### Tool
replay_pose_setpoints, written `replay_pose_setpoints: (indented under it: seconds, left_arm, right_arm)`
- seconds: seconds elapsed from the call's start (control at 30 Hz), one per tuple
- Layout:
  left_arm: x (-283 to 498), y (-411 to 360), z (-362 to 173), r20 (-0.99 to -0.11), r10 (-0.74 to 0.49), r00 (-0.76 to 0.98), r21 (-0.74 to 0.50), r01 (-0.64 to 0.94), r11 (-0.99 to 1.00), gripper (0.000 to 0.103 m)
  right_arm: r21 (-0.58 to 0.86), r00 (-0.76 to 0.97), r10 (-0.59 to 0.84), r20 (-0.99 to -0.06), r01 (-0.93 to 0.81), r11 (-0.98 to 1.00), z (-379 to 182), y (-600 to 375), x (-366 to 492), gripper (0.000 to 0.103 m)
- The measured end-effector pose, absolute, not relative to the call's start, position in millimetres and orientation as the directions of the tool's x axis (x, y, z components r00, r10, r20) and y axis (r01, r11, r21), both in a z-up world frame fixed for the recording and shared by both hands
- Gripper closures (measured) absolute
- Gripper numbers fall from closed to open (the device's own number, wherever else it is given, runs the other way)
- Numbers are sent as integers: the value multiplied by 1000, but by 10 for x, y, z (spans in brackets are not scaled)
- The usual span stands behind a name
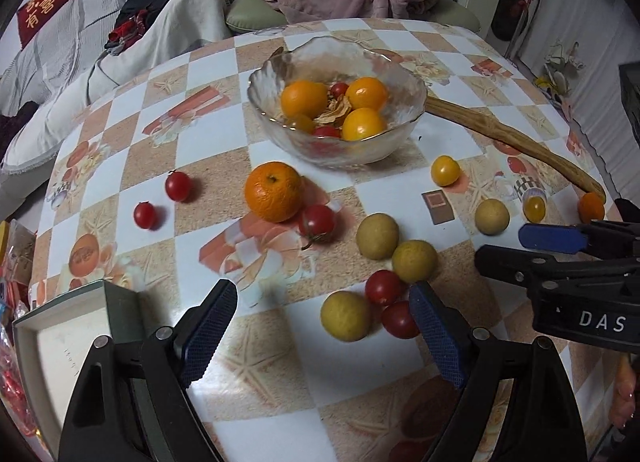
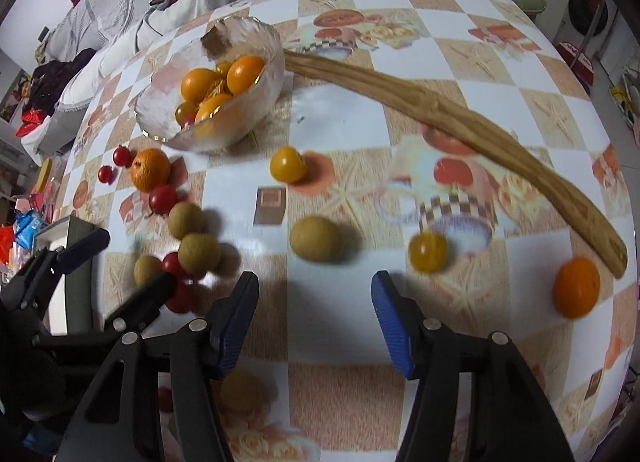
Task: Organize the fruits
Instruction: 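Move both open tools back over the fruits on the table, then grasp a round tan fruit with the right tool while the left grasps another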
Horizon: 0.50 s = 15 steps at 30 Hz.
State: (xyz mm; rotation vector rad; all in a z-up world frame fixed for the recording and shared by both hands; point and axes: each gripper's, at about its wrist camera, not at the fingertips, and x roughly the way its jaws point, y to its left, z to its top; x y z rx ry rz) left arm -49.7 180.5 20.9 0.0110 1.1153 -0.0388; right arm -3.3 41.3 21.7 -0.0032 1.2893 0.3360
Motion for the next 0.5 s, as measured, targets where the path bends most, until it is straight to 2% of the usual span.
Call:
replay_pose_setpoints:
  seconds: [0.07,0.17,0.23,0.27,0.3,0.33,0.37,0.43,0.5]
  left_arm:
    - [-472,1780,193,-898,-32,438,-19,33,999,14]
    - [-445,1752,169,-899,-40,435,-33,23,999,16]
    - [-440,1740,164,-898,-65,434,-62,21,998,28]
    - [-437,1732,162,-899,-71,432,-68,22,997,30]
    - [-436,1719,168,-899,-78,430,-76,22,997,36]
    - [-436,1713,176,-899,-92,427,-90,25,996,48]
    - [-436,1706,186,-900,-111,422,-109,30,994,53]
    - [-442,1691,208,-899,-145,413,-141,42,989,70]
    - [-452,1674,217,-899,-169,403,-163,50,985,70]
  right_arm:
    - [177,244,241,-939,-255,951,219,435,11,40]
    - [159,258,230,-938,-269,950,220,476,57,49]
    - [145,264,221,-939,-277,950,221,498,82,67]
    - [141,266,218,-939,-279,950,219,502,89,71]
    - [145,265,220,-939,-278,950,221,499,94,72]
    - [152,263,226,-938,-275,949,222,492,99,72]
    - [163,259,234,-937,-269,949,224,487,101,72]
    - [178,257,246,-935,-260,949,238,443,82,72]
    - [190,255,256,-933,-254,948,253,397,44,72]
